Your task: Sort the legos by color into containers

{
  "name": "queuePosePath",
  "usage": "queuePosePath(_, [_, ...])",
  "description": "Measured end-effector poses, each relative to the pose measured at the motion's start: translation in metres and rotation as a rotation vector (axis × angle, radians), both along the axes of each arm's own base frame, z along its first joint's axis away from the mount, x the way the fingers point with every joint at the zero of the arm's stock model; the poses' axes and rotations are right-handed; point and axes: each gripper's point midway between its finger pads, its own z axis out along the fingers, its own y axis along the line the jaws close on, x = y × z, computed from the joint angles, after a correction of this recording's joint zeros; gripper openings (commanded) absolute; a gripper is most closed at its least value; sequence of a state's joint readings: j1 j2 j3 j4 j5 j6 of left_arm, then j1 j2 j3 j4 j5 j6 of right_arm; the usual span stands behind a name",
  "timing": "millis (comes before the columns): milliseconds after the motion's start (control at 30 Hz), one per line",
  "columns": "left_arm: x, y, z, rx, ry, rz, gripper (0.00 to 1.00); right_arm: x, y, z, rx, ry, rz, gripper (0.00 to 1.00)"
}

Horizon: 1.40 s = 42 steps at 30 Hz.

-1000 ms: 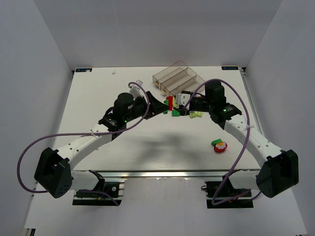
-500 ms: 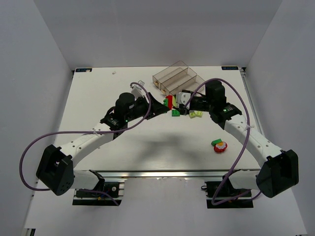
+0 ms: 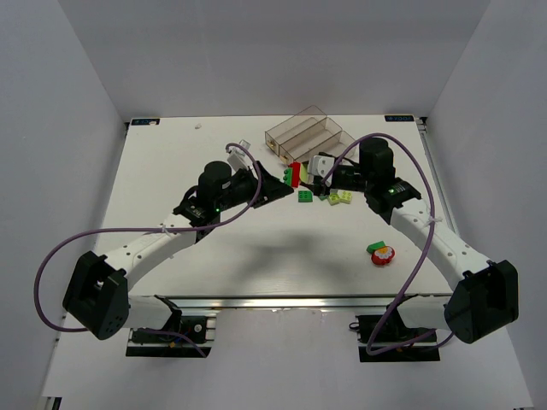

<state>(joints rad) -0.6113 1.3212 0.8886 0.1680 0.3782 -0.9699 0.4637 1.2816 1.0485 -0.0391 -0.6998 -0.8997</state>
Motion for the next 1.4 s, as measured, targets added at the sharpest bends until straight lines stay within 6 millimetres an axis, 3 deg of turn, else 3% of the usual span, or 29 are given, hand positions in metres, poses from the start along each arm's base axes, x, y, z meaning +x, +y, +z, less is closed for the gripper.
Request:
queuePosePath(400, [0.000,0.001,0.004,-0.026,-0.020,-0.018,0.49,-0.002,0.001,0.002,0.012,0.003,0.017,0.00])
queuePosePath(500, [-0.001,0.000,0.005,-0.027,-0.024,-0.026,0.43,-0.002,0.002,0.003,0.014,0.002,0.020,0.00])
queuePosePath(667, [-0.002,0.000,0.005,-0.029,-0.026,-0.037,0.20,-0.002,0.001,0.003,0.019,0.011,0.017,0.00])
queuePosePath(767, [-0.001,0.001,0.006,-0.029,-0.028,-0.038,0.14,-0.001,0.000,0.003,0.022,0.019,0.010,0.00])
queuePosePath(1400, [0.023,0.035,0.006,-0.006,-0.047,0.038,0.11,0.004,-0.007,-0.002,0.033,0.044,-0.019,0.00])
